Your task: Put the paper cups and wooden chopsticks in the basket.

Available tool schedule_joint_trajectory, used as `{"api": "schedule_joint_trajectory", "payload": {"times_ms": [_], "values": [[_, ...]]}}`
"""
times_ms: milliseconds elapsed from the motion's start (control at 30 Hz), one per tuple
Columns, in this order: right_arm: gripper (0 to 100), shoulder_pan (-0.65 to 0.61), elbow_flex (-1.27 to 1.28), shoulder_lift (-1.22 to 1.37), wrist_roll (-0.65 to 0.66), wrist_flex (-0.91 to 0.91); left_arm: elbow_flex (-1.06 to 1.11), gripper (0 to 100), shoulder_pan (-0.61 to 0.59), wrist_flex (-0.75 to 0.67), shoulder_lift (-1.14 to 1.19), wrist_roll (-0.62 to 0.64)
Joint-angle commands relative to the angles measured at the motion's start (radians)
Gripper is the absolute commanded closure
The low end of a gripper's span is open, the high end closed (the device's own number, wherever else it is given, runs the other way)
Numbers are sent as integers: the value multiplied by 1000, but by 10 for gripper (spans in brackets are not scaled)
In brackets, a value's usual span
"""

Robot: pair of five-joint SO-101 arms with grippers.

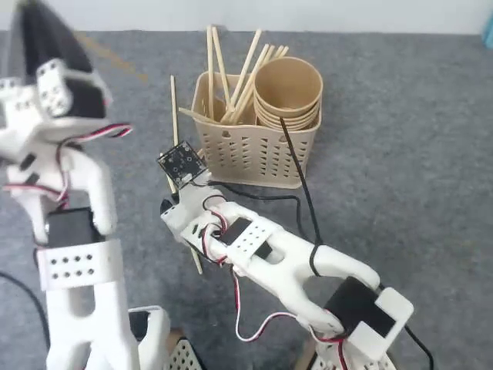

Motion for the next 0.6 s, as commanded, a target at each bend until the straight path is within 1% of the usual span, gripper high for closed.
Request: {"api": "schedule_joint_trajectory", "payload": {"times_ms": [0, 133, 300, 333, 433, 500, 567], "values": [[924, 13, -58, -13, -8, 4, -200, 989, 144, 80, 92, -8], [926, 15, -60, -13, -6, 4, -260, 989, 229, 129, 219, -9], [928, 16, -60, -13, -5, 4, -266, 988, 245, 127, 368, -11], [928, 16, -60, -13, -5, 4, -266, 988, 250, 123, 394, -11], [928, 16, -60, -15, -5, 4, -259, 987, 249, 41, 453, -11], [928, 18, -60, -15, -5, 4, -259, 962, 247, 21, 476, -9], [928, 18, -60, -15, -5, 2, -259, 897, 255, 44, 489, -9]]}}
